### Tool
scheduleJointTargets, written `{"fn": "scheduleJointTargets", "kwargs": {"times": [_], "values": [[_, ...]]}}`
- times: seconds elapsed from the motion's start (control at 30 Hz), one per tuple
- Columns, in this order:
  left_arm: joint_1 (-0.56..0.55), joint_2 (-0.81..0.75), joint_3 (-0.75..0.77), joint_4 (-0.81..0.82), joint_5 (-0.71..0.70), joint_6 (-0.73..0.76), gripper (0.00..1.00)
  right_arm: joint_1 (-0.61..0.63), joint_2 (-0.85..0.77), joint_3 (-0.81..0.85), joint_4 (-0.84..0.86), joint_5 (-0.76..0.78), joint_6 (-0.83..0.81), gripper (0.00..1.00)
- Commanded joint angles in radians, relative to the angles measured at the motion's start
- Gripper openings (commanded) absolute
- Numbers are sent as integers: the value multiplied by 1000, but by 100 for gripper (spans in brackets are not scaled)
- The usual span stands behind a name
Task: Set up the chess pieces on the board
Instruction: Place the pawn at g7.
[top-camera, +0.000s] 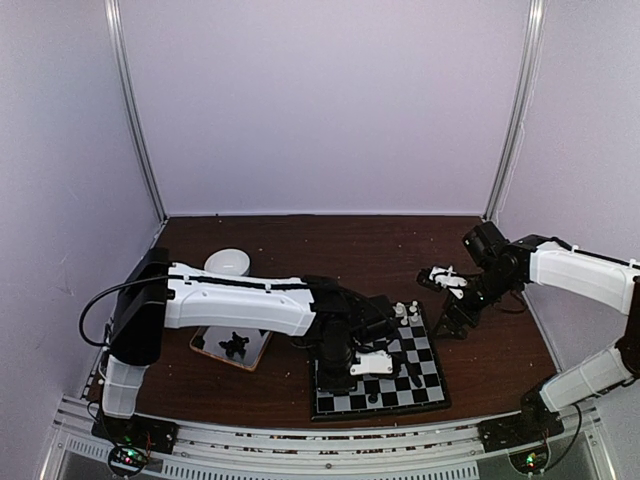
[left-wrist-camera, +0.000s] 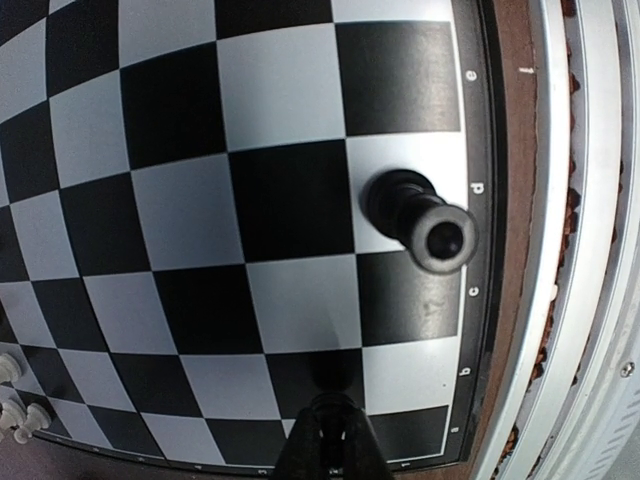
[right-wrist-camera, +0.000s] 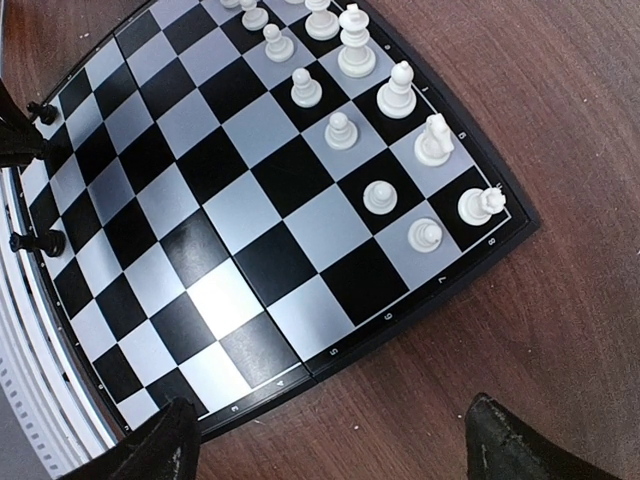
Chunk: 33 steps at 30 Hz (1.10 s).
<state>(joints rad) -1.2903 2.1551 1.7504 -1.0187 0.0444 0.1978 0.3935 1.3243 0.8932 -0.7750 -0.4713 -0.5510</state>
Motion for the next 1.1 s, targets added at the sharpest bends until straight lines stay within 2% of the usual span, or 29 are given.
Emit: {"fn": "scheduleJointTargets", "kwargs": {"times": [0.0,0.4,0.8,1.07], "values": [[7,16,1,-6,-5,15,2,5,13,22,-17,-4,-8,92],[11,26,4,3,-10,20,2,5,27,28,-30,-12,-14,92],[11,25,8,10,-28,15,13,5,25,27,-33,-16,-15,92],[11,25,10,22,-18,32,14,5,29,27,-36,-16,-18,92]]}}
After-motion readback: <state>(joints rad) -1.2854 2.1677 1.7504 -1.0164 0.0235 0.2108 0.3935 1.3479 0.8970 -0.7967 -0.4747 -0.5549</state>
